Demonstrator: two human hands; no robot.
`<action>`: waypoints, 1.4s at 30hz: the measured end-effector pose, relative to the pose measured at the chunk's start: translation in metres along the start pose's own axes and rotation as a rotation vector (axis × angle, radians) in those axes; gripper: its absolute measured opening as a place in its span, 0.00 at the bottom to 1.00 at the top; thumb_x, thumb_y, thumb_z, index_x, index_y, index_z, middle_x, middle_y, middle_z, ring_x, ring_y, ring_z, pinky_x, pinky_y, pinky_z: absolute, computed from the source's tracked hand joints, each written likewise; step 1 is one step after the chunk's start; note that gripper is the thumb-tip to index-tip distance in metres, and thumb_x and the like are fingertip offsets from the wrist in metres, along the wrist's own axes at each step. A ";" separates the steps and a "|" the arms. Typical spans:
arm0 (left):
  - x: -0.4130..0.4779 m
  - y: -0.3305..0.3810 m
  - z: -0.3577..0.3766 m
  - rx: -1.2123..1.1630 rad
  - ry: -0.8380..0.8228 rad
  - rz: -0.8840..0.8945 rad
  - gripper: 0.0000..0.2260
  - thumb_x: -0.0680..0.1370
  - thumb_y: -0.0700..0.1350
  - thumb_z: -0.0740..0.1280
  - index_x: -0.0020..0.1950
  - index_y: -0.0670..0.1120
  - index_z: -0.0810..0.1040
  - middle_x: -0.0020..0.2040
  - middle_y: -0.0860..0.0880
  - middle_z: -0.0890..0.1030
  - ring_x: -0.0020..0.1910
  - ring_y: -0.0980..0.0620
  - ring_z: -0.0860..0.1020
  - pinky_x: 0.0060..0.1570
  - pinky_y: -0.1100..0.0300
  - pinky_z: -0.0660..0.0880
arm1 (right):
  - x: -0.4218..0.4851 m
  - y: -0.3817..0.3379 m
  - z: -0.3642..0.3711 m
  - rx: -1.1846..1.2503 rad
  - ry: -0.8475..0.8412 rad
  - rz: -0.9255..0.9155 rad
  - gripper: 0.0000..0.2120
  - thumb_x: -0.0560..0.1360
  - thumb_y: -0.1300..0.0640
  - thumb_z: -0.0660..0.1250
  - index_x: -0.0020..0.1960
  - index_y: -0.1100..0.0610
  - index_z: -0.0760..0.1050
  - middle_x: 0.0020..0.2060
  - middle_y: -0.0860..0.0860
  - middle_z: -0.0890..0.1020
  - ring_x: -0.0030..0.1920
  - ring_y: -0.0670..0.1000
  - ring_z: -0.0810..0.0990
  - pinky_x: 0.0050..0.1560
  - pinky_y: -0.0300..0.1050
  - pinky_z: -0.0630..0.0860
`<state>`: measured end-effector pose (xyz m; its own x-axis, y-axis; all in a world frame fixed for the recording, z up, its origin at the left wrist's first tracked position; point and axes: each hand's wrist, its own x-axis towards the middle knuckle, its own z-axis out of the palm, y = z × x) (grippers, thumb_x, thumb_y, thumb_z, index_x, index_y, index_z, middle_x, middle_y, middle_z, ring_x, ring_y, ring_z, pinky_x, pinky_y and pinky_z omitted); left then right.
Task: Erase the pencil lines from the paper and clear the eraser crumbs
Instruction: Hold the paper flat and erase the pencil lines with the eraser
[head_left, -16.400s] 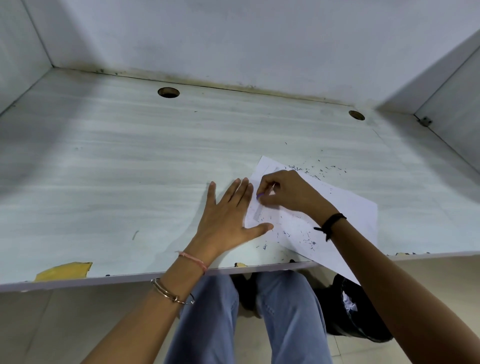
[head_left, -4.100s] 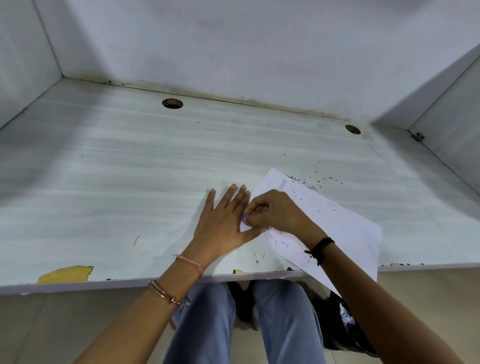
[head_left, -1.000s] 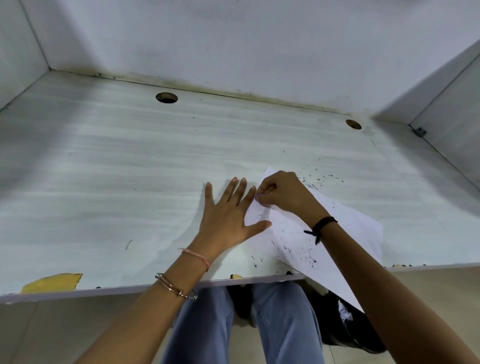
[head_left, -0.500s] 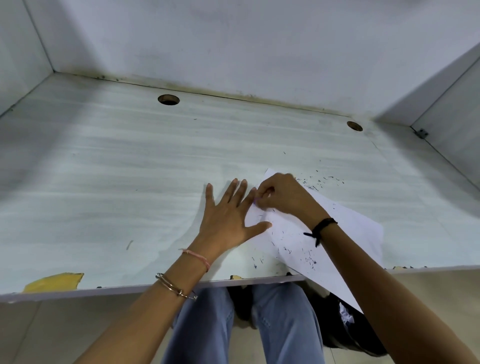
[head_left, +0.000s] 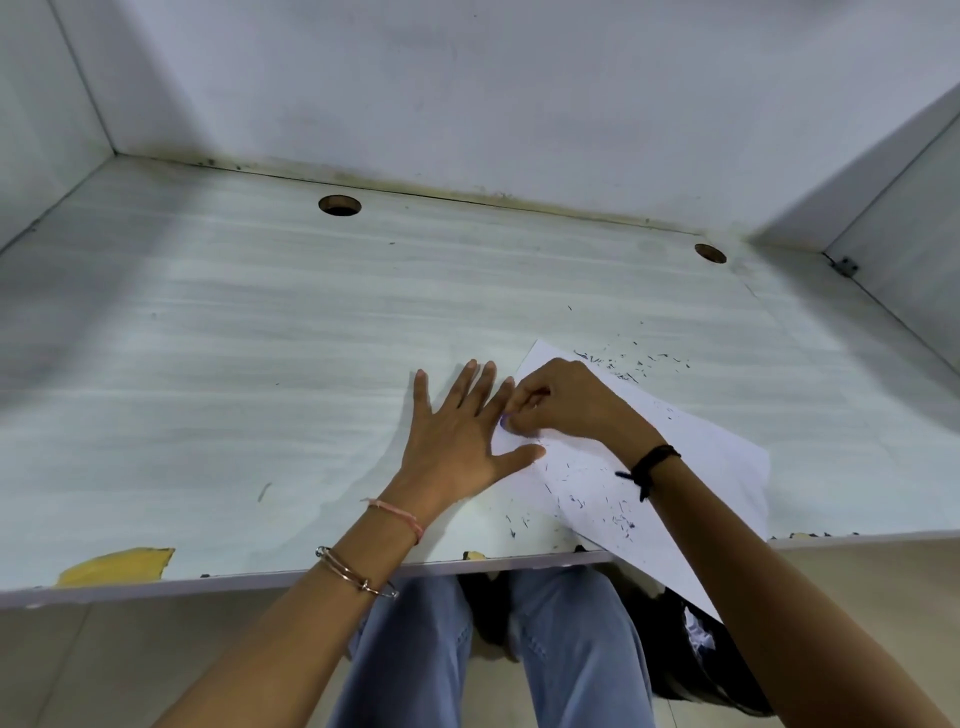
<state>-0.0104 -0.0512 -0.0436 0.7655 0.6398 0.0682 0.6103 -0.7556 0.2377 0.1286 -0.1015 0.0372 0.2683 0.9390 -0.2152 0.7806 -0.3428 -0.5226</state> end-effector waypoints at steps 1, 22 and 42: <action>0.000 0.000 0.000 0.000 -0.005 -0.002 0.46 0.67 0.77 0.34 0.80 0.56 0.43 0.80 0.51 0.42 0.78 0.53 0.37 0.71 0.33 0.34 | 0.003 0.002 -0.002 0.010 0.047 0.009 0.01 0.67 0.61 0.74 0.40 0.57 0.84 0.31 0.49 0.80 0.32 0.46 0.75 0.33 0.36 0.69; 0.000 0.001 0.000 0.016 -0.002 -0.005 0.46 0.66 0.76 0.32 0.80 0.55 0.43 0.80 0.51 0.42 0.78 0.52 0.38 0.71 0.33 0.36 | 0.003 0.001 -0.012 -0.122 0.023 -0.040 0.01 0.67 0.62 0.73 0.38 0.58 0.83 0.26 0.41 0.77 0.27 0.41 0.72 0.27 0.28 0.64; -0.003 -0.001 -0.001 -0.086 0.038 0.002 0.35 0.75 0.73 0.46 0.77 0.57 0.56 0.81 0.52 0.47 0.78 0.56 0.39 0.71 0.34 0.35 | -0.021 0.048 -0.003 0.251 0.255 0.018 0.01 0.73 0.59 0.70 0.43 0.56 0.80 0.36 0.45 0.82 0.33 0.36 0.76 0.37 0.24 0.69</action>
<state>-0.0136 -0.0522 -0.0434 0.7577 0.6441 0.1049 0.5875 -0.7432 0.3201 0.1617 -0.1371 0.0192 0.4379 0.8985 -0.0300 0.6196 -0.3258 -0.7141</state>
